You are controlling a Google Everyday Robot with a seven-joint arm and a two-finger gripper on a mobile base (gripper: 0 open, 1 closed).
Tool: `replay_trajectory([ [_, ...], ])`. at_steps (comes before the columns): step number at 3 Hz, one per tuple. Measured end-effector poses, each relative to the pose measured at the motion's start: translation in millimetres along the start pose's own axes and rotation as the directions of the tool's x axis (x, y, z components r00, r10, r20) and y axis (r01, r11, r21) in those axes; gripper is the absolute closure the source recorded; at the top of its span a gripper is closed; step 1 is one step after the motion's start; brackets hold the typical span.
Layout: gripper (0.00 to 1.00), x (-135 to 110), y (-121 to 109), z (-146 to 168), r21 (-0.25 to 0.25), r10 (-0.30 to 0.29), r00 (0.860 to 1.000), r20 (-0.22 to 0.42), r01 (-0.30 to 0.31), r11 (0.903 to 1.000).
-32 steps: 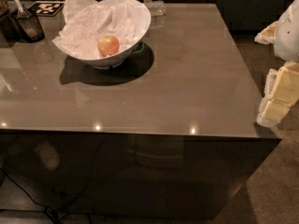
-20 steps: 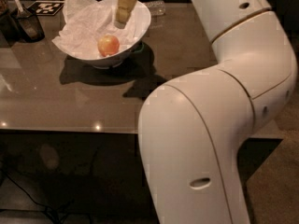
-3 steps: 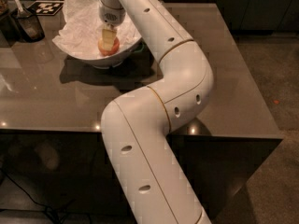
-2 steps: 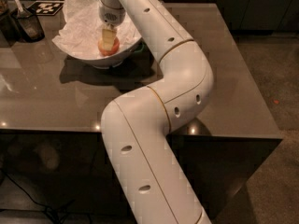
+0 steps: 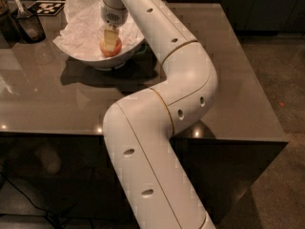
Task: Pick apple from white bowl
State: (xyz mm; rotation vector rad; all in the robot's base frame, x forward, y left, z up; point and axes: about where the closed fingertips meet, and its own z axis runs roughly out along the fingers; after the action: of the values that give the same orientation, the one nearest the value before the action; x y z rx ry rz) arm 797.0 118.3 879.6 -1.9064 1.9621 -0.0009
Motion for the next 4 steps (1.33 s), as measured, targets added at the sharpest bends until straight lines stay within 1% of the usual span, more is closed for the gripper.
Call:
replay_trajectory([
  [2,0.22,0.0,0.0,0.0,0.0,0.0,1.0,0.0,0.0,1.0],
  [3,0.02,0.0,0.0,0.0,0.0,0.0,1.0,0.0,0.0,1.0],
  [4,0.02,0.0,0.0,0.0,0.0,0.0,1.0,0.0,0.0,1.0],
])
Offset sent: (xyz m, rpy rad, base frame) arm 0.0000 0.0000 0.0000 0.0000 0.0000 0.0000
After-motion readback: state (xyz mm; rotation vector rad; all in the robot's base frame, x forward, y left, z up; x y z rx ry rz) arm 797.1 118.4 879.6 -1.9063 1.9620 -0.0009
